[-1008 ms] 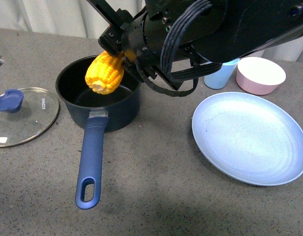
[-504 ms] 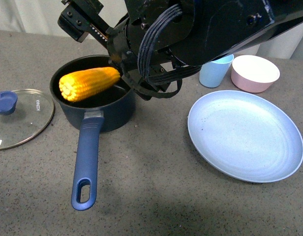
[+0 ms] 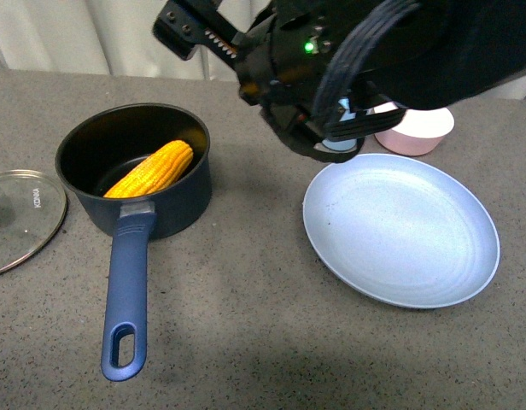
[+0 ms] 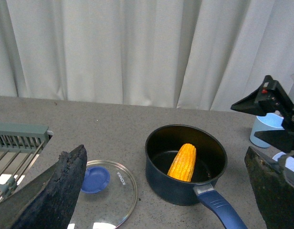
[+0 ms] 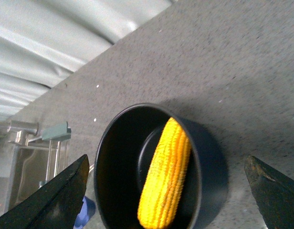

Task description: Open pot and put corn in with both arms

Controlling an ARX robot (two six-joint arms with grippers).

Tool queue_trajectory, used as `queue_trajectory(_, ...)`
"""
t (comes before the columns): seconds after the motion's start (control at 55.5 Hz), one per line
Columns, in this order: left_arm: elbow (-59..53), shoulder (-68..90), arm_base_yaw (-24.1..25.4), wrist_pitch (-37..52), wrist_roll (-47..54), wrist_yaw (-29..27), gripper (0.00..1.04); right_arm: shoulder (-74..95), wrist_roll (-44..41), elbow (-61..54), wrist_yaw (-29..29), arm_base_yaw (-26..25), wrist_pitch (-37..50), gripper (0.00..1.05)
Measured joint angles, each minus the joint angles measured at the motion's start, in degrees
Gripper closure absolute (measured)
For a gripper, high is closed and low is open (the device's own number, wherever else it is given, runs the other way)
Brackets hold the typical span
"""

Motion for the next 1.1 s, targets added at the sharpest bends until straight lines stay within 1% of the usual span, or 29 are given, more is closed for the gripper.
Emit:
queue_trajectory(0.126, 0.00, 0.00, 0.00, 0.00, 0.00, 0.00, 0.07, -5.57, -4.04, -6.14, 1.16, -2.84, 1.57, 0.09)
queue_trajectory(0.234, 0.02, 0.00, 0.00, 0.00, 0.00, 0.02, 0.07, -11.15, -9.73, -12.15, 1.77, -5.77, 2.38, 0.09)
queue_trajectory(0.324, 0.02, 0.00, 0.00, 0.00, 0.00, 0.00, 0.07, -17.73, -17.70, -19.21, 1.25, -10.16, 4.79, 0.09)
queue_trajectory(0.342, 0.02, 0.00, 0.00, 0.00, 0.00, 0.00, 0.07, -18.47, -18.10, -19.91, 1.14, -10.69, 4.98, 0.09)
queue_trajectory(0.378, 0.02, 0.00, 0.00, 0.00, 0.00, 0.00, 0.07, -22.03, -22.03, -23.47, -0.44, -13.55, 5.73, 0.09)
queue_trajectory(0.54, 0.00, 0.00, 0.00, 0.00, 0.00, 0.02, 0.07, -33.22, -31.69, -34.23, -7.28, -23.56, 6.34, 0.09)
queue_trajectory(0.558, 0.00, 0.00, 0.00, 0.00, 0.00, 0.02, 0.07, -34.38, -33.57, -35.67, -7.34, -24.61, 7.15, 0.10)
queue_trajectory(0.594, 0.00, 0.00, 0.00, 0.00, 0.00, 0.00, 0.07, -35.17, -36.65, -38.71, -4.22, -25.59, 12.96, 0.14)
queue_trajectory(0.648, 0.02, 0.00, 0.00, 0.00, 0.00, 0.04, 0.07, -35.28, -42.88, -45.11, 2.95, -26.88, 27.65, 0.24)
queue_trajectory(0.666, 0.02, 0.00, 0.00, 0.00, 0.00, 0.04, 0.07, -35.28, -43.30, -46.07, 3.61, -27.06, 29.70, 0.26)
queue_trajectory(0.702, 0.02, -0.02, 0.00, 0.00, 0.00, 0.02, 0.07, -35.39, -45.99, -49.64, 4.63, -27.74, 36.76, 0.33)
queue_trajectory(0.72, 0.00, -0.02, 0.00, 0.00, 0.00, -0.02, 0.07, -35.54, -46.49, -50.34, 4.66, -27.87, 38.05, 0.35)
queue_trajectory(0.756, 0.00, -0.02, 0.00, 0.00, 0.00, 0.02, 0.07, -36.65, -48.22, -52.54, 4.61, -28.20, 41.64, 0.42)
queue_trajectory(0.882, 0.00, -0.02, 0.00, 0.00, 0.00, 0.02, 0.07, -41.90, -50.62, -55.84, 3.28, -28.92, 41.90, 0.62)
queue_trajectory(0.972, 0.02, -0.02, 0.00, 0.00, 0.00, 0.00, 0.07, -45.97, -51.23, -58.25, 2.71, -29.68, 40.09, 0.78)
queue_trajectory(1.044, 0.00, -0.02, 0.00, 0.00, 0.00, 0.02, 0.07, -48.50, -51.47, -59.54, 2.34, -30.10, 38.62, 0.88)
queue_trajectory(1.081, 0.00, -0.02, 0.00, 0.00, 0.00, 0.00, 0.07, -50.25, -51.60, -60.30, 0.72, -31.30, 37.66, 0.95)
queue_trajectory(1.099, 0.00, -0.02, 0.00, 0.00, 0.00, 0.02, 0.07, -50.47, -51.63, -60.39, -0.02, -31.50, 37.51, 0.97)
